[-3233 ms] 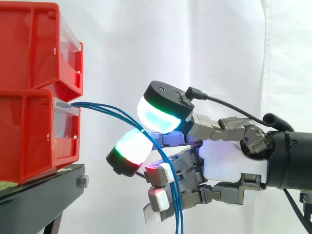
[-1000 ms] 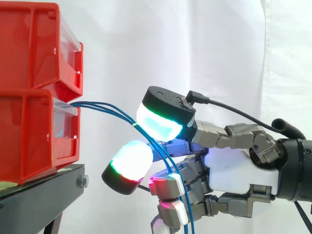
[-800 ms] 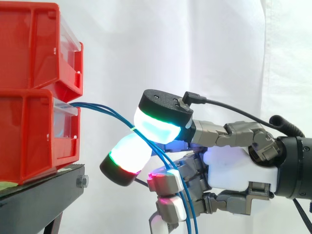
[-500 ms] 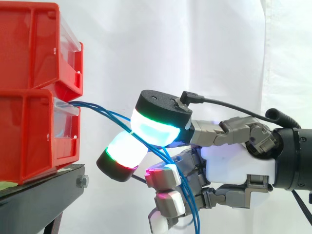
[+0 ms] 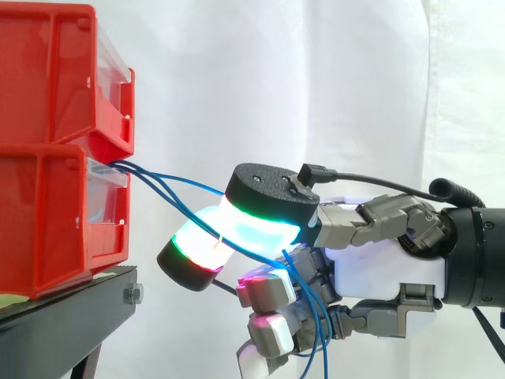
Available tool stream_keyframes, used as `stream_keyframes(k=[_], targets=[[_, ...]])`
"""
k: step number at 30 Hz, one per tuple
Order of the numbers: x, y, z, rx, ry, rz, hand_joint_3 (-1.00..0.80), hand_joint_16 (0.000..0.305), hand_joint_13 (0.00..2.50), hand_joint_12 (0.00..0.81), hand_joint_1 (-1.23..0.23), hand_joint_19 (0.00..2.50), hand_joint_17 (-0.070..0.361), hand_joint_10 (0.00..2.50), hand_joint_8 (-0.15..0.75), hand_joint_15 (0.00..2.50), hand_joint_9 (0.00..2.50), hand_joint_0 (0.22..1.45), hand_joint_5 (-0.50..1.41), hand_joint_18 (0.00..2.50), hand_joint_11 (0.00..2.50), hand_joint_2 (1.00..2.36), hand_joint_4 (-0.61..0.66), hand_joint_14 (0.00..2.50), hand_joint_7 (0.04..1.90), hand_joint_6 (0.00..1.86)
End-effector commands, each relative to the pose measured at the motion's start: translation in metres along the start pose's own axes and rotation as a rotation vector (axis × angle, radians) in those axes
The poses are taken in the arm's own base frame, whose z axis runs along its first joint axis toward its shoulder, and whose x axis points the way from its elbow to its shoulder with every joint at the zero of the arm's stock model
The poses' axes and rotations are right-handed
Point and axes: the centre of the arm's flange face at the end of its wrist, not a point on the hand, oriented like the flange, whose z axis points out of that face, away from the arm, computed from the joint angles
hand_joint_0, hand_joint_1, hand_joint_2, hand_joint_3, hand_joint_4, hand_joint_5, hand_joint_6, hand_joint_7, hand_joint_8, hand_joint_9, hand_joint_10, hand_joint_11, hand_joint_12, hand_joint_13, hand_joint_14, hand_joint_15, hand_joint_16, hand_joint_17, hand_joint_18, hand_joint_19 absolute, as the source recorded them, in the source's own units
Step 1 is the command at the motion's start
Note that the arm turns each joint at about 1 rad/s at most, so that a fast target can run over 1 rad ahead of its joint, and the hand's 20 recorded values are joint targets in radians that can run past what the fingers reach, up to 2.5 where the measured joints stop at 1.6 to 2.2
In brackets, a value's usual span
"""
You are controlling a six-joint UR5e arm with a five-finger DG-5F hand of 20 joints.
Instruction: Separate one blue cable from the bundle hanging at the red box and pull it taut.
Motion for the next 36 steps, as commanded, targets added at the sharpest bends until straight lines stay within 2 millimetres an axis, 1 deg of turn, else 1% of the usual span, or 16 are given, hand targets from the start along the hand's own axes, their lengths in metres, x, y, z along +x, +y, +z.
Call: stream_keyframes(k=[1,3,8,11,12,15,16,18,20,22,24,26,28,30,32,36], targets=[[-0.001,0.000,-0.002,0.019,0.003,-0.002,-0.50,0.044,1.12,0.325,-0.94,0.56,0.099,0.02,0.242,0.84,1.19,0.70,-0.21,0.70,1.27,1.00,-0.05,0.03,0.92,0.92],[-0.003,0.001,-0.003,0.027,0.003,-0.003,-0.50,0.044,1.12,0.325,-0.94,0.56,0.099,0.02,0.240,0.83,1.19,0.68,-0.21,0.69,1.26,1.00,-0.05,0.03,0.92,0.92],[-0.010,0.024,-0.009,0.045,0.004,-0.015,-0.50,0.044,1.11,0.324,-0.93,0.57,0.099,0.02,0.237,0.83,1.20,0.61,-0.20,0.68,1.27,1.00,-0.06,0.03,0.93,0.91],[-0.011,0.028,-0.012,0.062,0.006,-0.020,-0.50,0.045,1.11,0.330,-0.92,0.58,0.101,0.02,0.241,0.84,1.21,0.58,-0.20,0.67,1.27,1.00,-0.05,0.03,0.93,0.91],[-0.012,0.027,-0.013,0.074,0.006,-0.023,-0.50,0.045,1.11,0.332,-0.92,0.58,0.101,0.02,0.245,0.84,1.21,0.58,-0.20,0.67,1.27,1.00,-0.05,0.03,0.93,0.91],[-0.014,0.031,-0.014,0.075,0.006,-0.027,-0.50,0.045,1.11,0.330,-0.89,0.58,0.101,0.02,0.249,0.84,1.22,0.57,-0.20,0.67,1.28,1.00,-0.05,0.03,0.93,0.91],[-0.015,0.038,-0.015,0.070,0.008,-0.024,-0.50,0.045,1.11,0.329,-0.89,0.58,0.101,0.02,0.249,0.84,1.22,0.58,-0.20,0.67,1.27,1.00,-0.06,0.03,0.93,0.91],[-0.017,0.039,-0.015,0.072,0.004,-0.027,-0.50,0.044,1.11,0.324,-0.88,0.58,0.100,0.02,0.242,0.84,1.22,0.61,-0.20,0.66,1.28,1.00,-0.06,0.03,0.94,0.91],[-0.024,0.048,-0.017,0.071,0.001,-0.028,-0.50,0.044,1.11,0.323,-0.86,0.57,0.099,0.02,0.236,0.83,1.22,0.67,-0.19,0.66,1.27,1.00,-0.07,0.03,0.94,0.91],[-0.027,0.048,-0.018,0.079,-0.001,-0.031,-0.50,0.044,1.10,0.327,-0.85,0.56,0.099,0.02,0.238,0.84,1.21,0.72,-0.20,0.66,1.27,1.00,-0.12,0.03,1.01,0.91],[-0.031,0.051,-0.018,0.084,-0.005,-0.034,-0.50,0.045,1.09,0.328,-0.86,0.55,0.101,0.02,0.234,0.83,1.18,0.75,-0.21,0.66,1.26,1.00,-0.12,0.03,1.02,0.92],[-0.034,0.051,-0.019,0.094,-0.007,-0.035,-0.43,0.045,1.03,0.325,-0.87,0.56,0.102,0.02,0.229,0.82,1.09,0.79,-0.23,0.61,1.22,1.01,-0.10,0.03,1.01,0.93],[-0.037,0.051,-0.020,0.102,-0.011,-0.036,-0.41,0.046,1.00,0.325,-0.86,0.55,0.103,0.02,0.226,0.81,1.06,0.79,-0.23,0.59,1.20,1.01,-0.09,0.03,0.98,0.93],[-0.041,0.051,-0.020,0.105,-0.014,-0.036,-0.50,0.046,0.98,0.323,-0.88,0.53,0.104,0.02,0.219,0.80,1.03,0.79,-0.23,0.59,1.19,1.00,-0.08,0.03,0.94,0.93],[-0.046,0.055,-0.020,0.102,-0.022,-0.039,-0.50,0.046,0.97,0.324,-0.89,0.51,0.104,0.02,0.215,0.78,1.02,0.77,-0.23,0.59,1.19,1.00,-0.08,0.03,0.94,0.92],[-0.049,0.060,-0.021,0.099,-0.023,-0.039,-0.50,0.046,0.95,0.322,-0.94,0.50,0.105,0.02,0.212,0.78,1.00,0.71,-0.23,0.58,1.18,1.00,-0.08,0.03,0.92,0.92]])
